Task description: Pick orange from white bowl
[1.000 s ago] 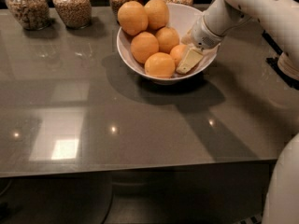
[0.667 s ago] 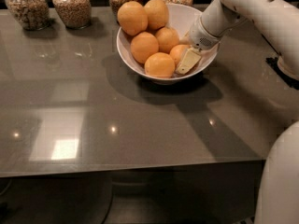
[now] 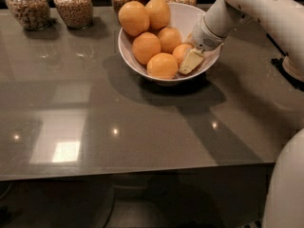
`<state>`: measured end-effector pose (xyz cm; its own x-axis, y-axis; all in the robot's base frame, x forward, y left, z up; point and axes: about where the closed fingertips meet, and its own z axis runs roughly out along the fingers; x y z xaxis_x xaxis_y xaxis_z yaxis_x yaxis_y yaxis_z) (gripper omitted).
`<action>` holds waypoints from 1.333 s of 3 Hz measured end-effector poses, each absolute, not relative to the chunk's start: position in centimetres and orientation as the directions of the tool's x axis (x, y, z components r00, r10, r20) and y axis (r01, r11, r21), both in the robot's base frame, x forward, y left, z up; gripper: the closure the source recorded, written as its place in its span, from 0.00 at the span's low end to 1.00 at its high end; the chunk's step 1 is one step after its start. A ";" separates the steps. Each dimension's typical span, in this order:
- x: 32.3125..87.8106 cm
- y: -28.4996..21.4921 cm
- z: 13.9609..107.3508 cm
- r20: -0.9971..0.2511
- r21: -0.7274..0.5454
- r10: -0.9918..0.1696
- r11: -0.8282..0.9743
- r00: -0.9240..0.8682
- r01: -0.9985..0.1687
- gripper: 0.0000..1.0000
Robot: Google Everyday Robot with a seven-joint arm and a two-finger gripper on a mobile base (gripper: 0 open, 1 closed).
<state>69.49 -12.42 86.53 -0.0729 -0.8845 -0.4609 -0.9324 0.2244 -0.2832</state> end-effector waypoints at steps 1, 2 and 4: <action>68.9 -12.5 87.5 -0.468 -0.288 -0.881 0.230 -0.072 -0.930 0.99; 68.5 -12.6 88.4 -0.474 -0.296 -0.878 0.234 -0.070 -0.926 1.00; 67.9 -12.9 89.8 -0.492 -0.307 -0.868 0.246 -0.068 -0.919 1.00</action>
Offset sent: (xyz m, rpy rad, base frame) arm -0.0487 -0.0097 0.1135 0.0711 -0.1254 -0.0362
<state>67.92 -12.86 89.81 -0.0678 -0.8680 -0.4919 -0.9193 0.2459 -0.3073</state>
